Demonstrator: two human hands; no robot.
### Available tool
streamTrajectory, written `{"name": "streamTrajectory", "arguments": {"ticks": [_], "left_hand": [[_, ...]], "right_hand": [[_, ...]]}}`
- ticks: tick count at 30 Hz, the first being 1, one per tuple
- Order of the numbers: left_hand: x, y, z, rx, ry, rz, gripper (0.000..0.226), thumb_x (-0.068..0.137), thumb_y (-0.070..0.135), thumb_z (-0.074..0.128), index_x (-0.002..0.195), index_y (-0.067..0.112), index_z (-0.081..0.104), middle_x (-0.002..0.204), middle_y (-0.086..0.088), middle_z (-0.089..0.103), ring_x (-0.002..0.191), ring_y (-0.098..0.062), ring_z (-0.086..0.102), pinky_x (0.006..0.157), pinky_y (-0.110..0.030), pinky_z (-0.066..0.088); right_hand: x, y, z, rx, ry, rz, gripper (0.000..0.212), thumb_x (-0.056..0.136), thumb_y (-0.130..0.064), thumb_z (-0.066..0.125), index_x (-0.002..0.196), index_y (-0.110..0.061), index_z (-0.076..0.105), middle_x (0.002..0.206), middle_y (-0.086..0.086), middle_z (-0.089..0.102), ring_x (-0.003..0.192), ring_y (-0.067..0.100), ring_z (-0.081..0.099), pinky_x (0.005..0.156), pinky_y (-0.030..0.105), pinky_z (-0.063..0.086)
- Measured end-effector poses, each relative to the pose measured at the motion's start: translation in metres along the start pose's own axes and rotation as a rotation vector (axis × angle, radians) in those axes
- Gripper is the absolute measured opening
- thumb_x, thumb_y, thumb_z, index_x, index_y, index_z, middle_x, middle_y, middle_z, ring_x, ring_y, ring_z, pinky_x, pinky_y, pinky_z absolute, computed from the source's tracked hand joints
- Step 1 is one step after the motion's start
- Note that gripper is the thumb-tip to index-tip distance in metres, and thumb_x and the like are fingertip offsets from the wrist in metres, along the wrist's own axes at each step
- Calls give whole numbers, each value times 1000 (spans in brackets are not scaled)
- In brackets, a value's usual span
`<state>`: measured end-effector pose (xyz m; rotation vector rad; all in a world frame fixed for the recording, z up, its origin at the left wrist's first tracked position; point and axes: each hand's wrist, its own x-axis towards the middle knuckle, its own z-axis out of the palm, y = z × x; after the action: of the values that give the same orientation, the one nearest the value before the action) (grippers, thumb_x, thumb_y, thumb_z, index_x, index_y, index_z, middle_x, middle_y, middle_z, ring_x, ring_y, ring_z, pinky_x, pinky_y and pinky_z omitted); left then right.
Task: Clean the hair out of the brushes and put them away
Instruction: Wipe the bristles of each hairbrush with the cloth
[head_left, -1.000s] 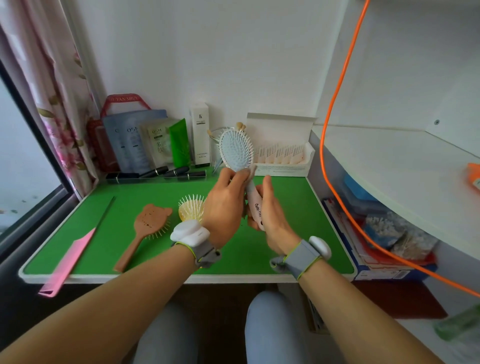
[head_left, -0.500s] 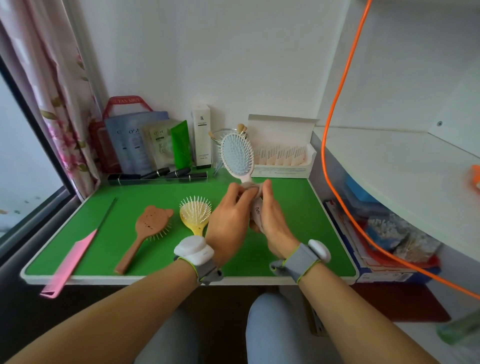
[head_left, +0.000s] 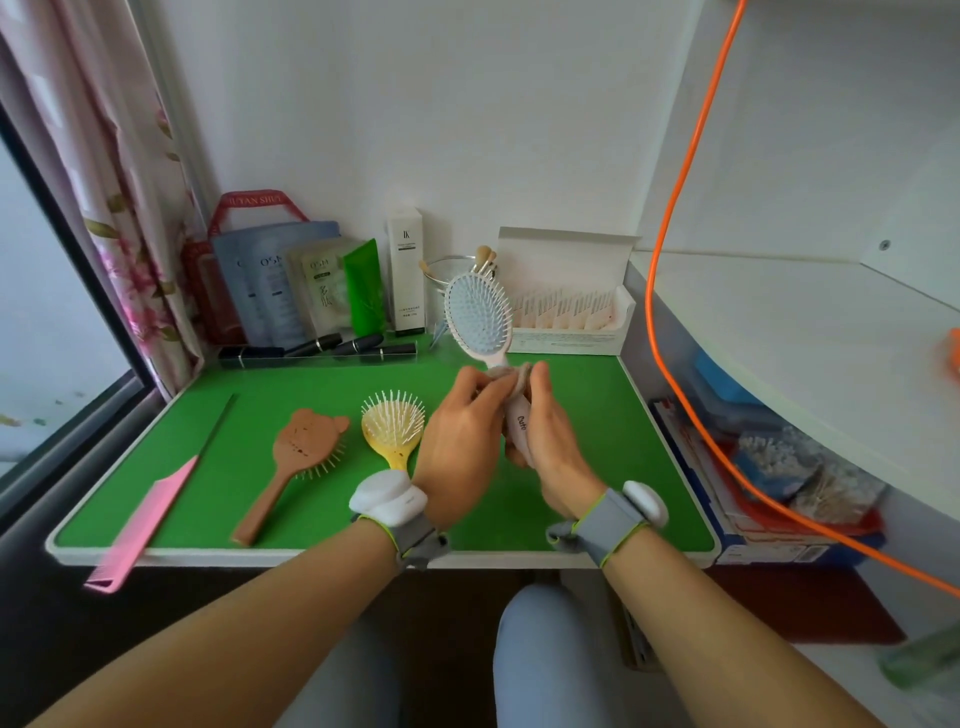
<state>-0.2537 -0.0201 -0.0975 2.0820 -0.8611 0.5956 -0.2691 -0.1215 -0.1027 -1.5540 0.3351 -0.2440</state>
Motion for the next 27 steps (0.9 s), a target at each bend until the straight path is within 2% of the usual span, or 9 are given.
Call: {"name": "streamTrajectory", "arguments": {"ticks": [2, 4, 10, 14, 16, 19, 21, 24, 27], "left_hand": [[11, -6, -2, 14, 48, -74, 32, 97, 17, 48, 126, 16, 60, 96, -12, 52, 68, -29, 56, 59, -43, 50], [16, -6, -3, 9, 89, -113, 31, 98, 15, 49, 126, 16, 61, 95, -11, 51, 68, -27, 55, 61, -42, 49], [-4, 3, -3, 8, 6, 48, 32, 92, 14, 50, 119, 6, 65, 96, -16, 57, 65, -31, 58, 53, -41, 52], [13, -9, -5, 10, 90, -103, 27, 96, 13, 52, 119, 14, 65, 98, -11, 55, 73, -30, 60, 63, -39, 50], [14, -7, -3, 5, 106, -101, 27, 96, 12, 52, 119, 13, 65, 100, -11, 56, 76, -30, 62, 64, -37, 51], [2, -2, 1, -9, 50, 40, 30, 91, 3, 55, 118, 7, 65, 102, -14, 60, 77, -30, 62, 64, -31, 51], [-6, -4, 1, 2, 13, 71, 30, 88, 0, 56, 115, 6, 67, 97, -15, 61, 75, -31, 61, 62, -35, 52], [-4, -13, -1, 10, 86, -118, 24, 91, 4, 56, 113, 5, 66, 95, -15, 59, 79, -32, 59, 66, -38, 48], [3, -17, -3, -15, 176, -240, 19, 92, 6, 55, 108, 2, 63, 98, -15, 59, 85, -32, 57, 71, -34, 40]], "right_hand": [[0, 0, -1, -41, 12, -11, 68, 92, -70, 19, 76, -14, 55, 51, 3, 44, 41, 15, 40, 41, 23, 30], [0, 0, 0, -71, 18, -24, 67, 92, -69, 18, 72, -14, 51, 49, 2, 43, 39, 16, 40, 41, 24, 31], [0, -1, 0, -61, 28, -10, 71, 93, -69, 20, 79, -15, 65, 49, 1, 48, 42, 15, 46, 41, 23, 33], [-3, 3, 1, -125, 19, 14, 83, 92, -69, 17, 85, 2, 61, 46, 1, 43, 37, 15, 39, 38, 21, 29], [-3, 2, 0, -115, 36, 21, 84, 92, -69, 21, 86, 4, 63, 44, -1, 44, 34, 13, 38, 36, 19, 28], [-3, 0, -2, -66, 63, 23, 76, 91, -69, 26, 64, -7, 60, 39, -3, 43, 32, 12, 36, 34, 17, 26], [-3, 1, -5, -30, 85, 43, 69, 92, -67, 29, 56, -14, 53, 37, -4, 41, 30, 12, 34, 33, 16, 23], [-2, 3, -11, 44, 75, 56, 56, 94, -59, 39, 68, -14, 57, 37, -5, 39, 28, 10, 29, 32, 14, 20], [0, 4, -14, 71, 42, 24, 40, 96, -49, 45, 79, -14, 49, 40, -5, 39, 29, 10, 27, 32, 15, 19]]}}
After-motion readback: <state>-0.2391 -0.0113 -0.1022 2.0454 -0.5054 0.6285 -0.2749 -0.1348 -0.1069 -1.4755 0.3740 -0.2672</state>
